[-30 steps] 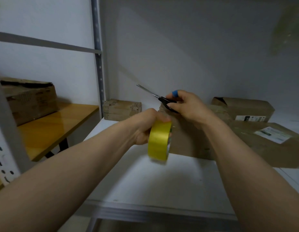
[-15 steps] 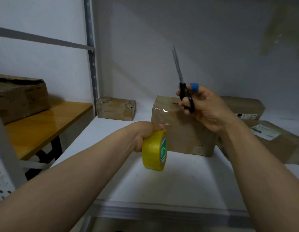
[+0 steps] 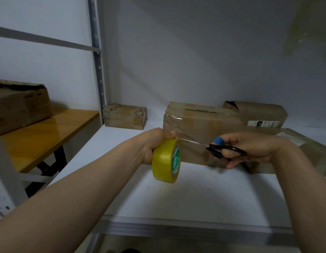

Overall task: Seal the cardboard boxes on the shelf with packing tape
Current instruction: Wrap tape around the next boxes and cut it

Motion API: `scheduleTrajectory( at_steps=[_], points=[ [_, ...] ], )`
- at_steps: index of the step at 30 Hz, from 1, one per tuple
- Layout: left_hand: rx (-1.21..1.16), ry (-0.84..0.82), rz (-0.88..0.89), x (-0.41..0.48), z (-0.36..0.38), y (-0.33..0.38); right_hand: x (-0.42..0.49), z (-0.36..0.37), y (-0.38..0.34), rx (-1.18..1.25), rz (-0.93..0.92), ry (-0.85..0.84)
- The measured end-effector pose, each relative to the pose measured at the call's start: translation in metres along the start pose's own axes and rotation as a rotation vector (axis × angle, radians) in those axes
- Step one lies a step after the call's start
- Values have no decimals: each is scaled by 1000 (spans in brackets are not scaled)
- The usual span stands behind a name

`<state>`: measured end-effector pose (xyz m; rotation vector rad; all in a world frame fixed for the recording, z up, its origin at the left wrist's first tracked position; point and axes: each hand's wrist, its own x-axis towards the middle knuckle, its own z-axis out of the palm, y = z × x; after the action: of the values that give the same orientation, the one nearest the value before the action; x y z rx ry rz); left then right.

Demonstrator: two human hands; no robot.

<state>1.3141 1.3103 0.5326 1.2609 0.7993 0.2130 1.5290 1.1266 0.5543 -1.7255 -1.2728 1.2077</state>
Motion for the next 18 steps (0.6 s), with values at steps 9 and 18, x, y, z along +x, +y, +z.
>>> scheduleTrajectory(
  at_steps=[9,18],
  points=[
    [41,-17,27,11,-9,-2,-12,-5,-6,-56,-82,52],
    [-3,-64,79,16,-6,-3,54,68,-75,80,-493,181]
  ],
)
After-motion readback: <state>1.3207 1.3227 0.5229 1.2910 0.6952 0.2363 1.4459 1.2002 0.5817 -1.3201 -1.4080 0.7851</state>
